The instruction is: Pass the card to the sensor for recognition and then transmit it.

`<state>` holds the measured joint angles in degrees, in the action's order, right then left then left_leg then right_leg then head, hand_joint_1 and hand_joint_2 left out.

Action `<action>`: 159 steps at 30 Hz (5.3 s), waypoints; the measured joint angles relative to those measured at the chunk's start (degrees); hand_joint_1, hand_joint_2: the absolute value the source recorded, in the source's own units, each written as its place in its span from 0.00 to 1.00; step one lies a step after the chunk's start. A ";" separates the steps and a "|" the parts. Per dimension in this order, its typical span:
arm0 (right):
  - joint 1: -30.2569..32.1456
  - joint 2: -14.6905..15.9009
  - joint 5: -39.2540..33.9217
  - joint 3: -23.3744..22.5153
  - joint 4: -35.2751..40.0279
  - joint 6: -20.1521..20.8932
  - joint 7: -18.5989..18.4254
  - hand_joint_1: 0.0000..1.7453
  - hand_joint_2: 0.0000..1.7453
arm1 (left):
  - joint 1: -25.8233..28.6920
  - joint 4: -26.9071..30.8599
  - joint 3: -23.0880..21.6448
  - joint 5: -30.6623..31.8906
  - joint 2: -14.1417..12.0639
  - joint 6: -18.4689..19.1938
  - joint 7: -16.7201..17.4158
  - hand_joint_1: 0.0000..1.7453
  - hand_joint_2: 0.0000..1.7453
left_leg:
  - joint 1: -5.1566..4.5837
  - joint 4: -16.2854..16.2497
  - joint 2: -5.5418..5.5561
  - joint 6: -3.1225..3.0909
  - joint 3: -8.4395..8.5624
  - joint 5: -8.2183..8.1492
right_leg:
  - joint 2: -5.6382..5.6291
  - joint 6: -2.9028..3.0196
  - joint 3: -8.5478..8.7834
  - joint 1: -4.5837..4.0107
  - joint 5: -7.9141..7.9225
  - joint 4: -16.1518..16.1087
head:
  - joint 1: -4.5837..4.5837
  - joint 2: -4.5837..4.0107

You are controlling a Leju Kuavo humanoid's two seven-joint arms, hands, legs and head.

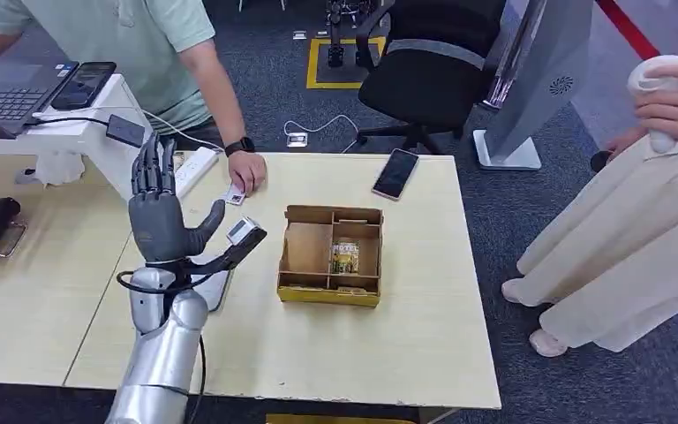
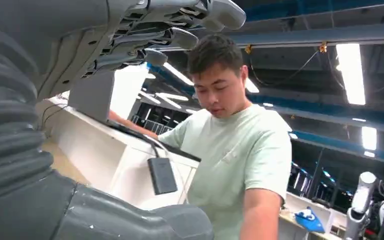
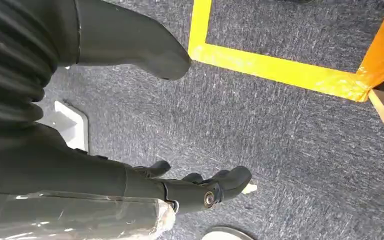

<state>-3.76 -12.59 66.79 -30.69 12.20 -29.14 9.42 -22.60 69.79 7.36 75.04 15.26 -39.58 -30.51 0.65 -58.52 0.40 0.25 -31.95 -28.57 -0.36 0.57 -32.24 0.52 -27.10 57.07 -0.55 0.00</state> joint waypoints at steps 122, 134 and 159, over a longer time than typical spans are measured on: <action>-1.27 0.63 -2.01 2.89 0.50 0.90 -0.02 0.00 1.00 | 9.01 -3.26 -43.41 -12.70 -17.42 4.57 13.81 0.00 1.00 | 0.00 0.00 -0.02 0.00 0.03 0.00 | -0.02 0.00 -0.02 0.00 0.00 -0.01 | 0.00 0.00; -1.28 0.63 -2.03 3.02 0.50 0.87 -0.15 0.00 1.00 | 8.37 -4.63 -43.74 -12.22 -16.83 2.78 14.09 0.00 1.00 | -0.01 0.00 -0.02 0.00 0.03 0.00 | -0.01 -0.01 -0.02 0.00 0.00 -0.01 | 0.00 0.00; -1.96 0.61 -1.90 5.70 0.66 1.57 -1.38 0.00 1.00 | 0.77 -19.21 -50.05 -3.65 -11.58 2.25 18.99 0.00 1.00 | -0.01 0.00 -0.02 0.00 0.02 0.00 | -0.01 0.00 -0.02 0.00 0.00 -0.01 | 0.00 0.00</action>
<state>-5.73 -11.98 64.89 -24.98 12.85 -27.56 8.04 -21.83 50.58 -42.68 71.38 3.67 -37.33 -11.52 0.64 -58.52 0.38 0.25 -31.93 -28.57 -0.37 0.57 -32.26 0.53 -27.10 57.07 -0.55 0.00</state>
